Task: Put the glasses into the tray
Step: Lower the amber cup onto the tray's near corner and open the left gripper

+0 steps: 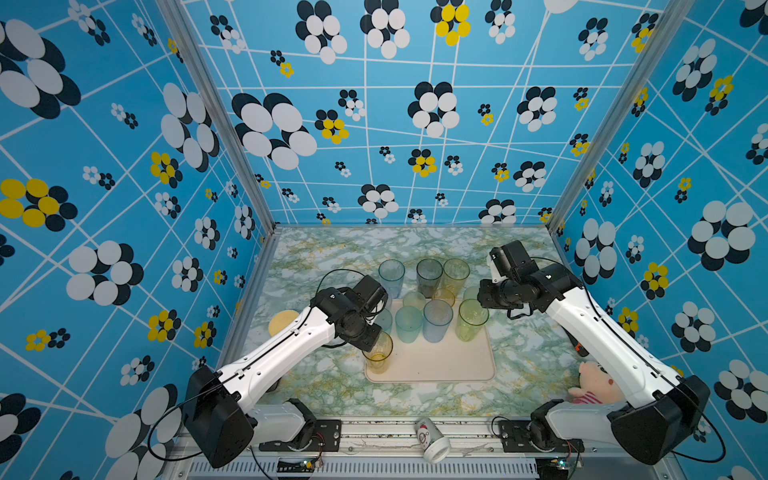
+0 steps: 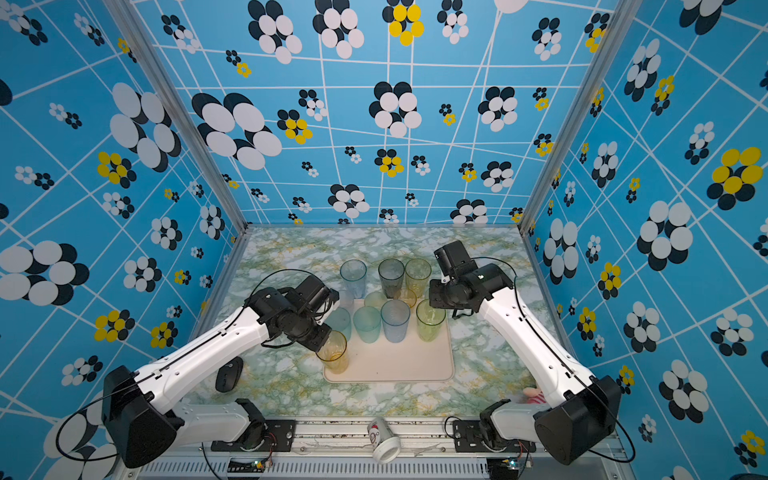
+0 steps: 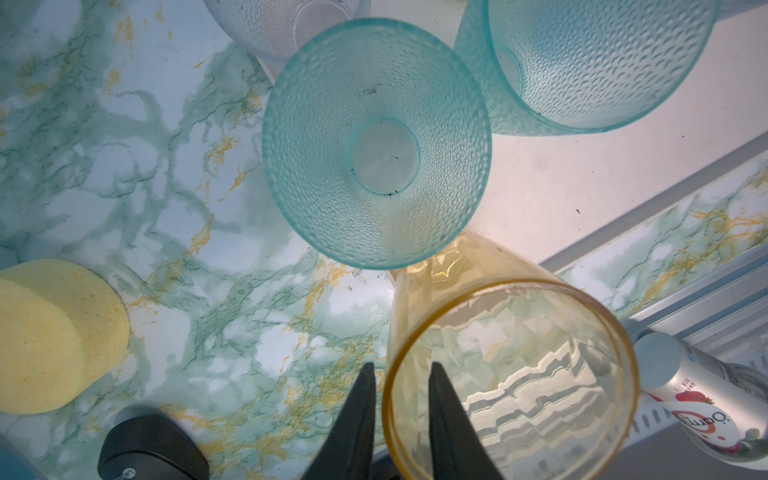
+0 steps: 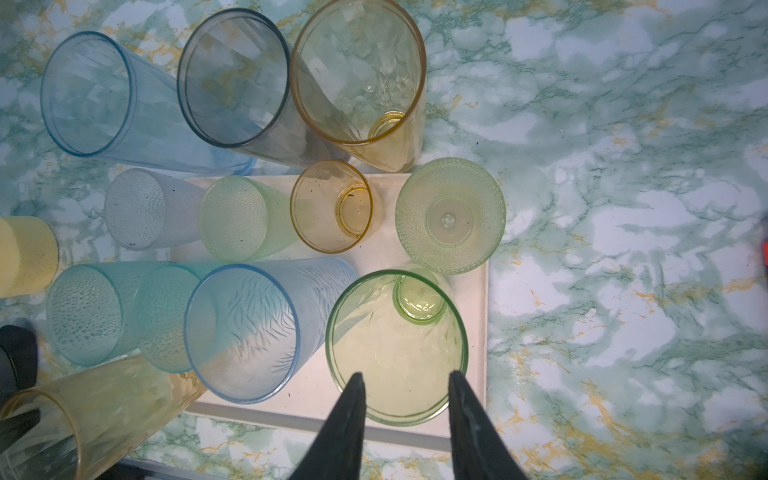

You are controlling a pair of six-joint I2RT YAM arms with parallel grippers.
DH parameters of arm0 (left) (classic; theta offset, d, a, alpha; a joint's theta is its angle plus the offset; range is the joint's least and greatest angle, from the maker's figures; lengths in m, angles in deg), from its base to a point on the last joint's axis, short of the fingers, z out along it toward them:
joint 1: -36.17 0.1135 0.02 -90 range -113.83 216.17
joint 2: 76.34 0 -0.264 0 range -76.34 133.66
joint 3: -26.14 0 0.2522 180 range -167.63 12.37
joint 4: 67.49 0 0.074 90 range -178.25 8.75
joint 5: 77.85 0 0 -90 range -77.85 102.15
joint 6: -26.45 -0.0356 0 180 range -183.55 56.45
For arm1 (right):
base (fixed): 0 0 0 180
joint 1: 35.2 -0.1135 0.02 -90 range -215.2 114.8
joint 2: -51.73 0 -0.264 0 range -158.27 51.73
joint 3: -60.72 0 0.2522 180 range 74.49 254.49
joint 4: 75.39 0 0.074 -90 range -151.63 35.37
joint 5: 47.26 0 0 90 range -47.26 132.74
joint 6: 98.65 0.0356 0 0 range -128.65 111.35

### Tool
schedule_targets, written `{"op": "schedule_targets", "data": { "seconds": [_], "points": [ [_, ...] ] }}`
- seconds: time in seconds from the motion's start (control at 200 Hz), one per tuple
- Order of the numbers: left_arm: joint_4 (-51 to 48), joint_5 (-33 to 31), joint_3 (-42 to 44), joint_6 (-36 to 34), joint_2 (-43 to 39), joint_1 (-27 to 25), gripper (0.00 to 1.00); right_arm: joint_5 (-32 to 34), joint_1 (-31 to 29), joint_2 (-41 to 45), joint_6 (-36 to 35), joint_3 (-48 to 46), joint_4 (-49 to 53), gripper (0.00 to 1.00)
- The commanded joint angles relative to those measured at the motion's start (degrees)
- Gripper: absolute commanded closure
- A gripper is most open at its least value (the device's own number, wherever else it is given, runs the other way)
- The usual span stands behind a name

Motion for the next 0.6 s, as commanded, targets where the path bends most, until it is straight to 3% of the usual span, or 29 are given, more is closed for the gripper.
{"op": "schedule_targets", "data": {
  "seconds": [0.0,0.41,0.595],
  "points": [
    [-0.23,-1.18,-1.63,0.53,-0.8,-0.35,0.73,-0.47,-0.5,-0.46,-0.94,1.53,0.55,0.64],
    [-2.36,-5.06,-9.31,-2.99,-1.11,0.24,0.73,-0.44,-0.5,-0.98,-0.94,1.73,0.64,0.64],
    [0.82,-3.42,-13.22,-5.53,-0.92,5.59,0.74,-0.26,-0.52,-1.49,-1.02,1.75,0.39,0.64]
  ]
}}
